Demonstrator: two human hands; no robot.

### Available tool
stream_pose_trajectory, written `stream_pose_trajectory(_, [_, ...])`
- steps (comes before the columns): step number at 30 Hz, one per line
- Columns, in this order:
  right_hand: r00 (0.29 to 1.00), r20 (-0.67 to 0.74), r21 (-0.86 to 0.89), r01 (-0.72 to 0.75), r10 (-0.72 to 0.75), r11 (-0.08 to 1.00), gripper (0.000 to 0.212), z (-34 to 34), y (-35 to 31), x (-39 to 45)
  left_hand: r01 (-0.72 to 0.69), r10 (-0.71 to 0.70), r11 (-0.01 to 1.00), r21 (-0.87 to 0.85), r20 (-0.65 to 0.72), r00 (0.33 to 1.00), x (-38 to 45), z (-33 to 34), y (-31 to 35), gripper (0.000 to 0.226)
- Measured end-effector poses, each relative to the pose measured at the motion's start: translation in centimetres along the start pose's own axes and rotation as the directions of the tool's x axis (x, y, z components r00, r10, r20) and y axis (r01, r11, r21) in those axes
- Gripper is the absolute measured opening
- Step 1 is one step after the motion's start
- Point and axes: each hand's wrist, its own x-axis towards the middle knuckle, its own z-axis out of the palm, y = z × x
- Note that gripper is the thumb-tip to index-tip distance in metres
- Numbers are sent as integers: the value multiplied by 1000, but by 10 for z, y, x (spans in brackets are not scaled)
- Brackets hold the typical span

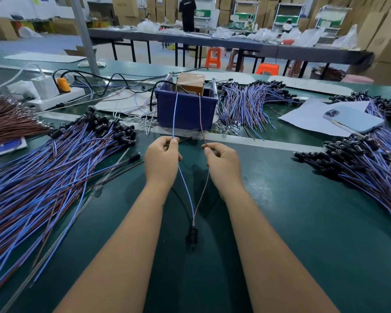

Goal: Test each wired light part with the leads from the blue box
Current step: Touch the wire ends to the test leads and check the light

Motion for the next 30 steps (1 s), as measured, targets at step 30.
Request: stream_pose_trajectory(30, [999, -24, 28, -30, 31, 999, 17, -1, 0, 0, 5, -5, 1000, -23, 11, 1000, 5, -2, -1, 18])
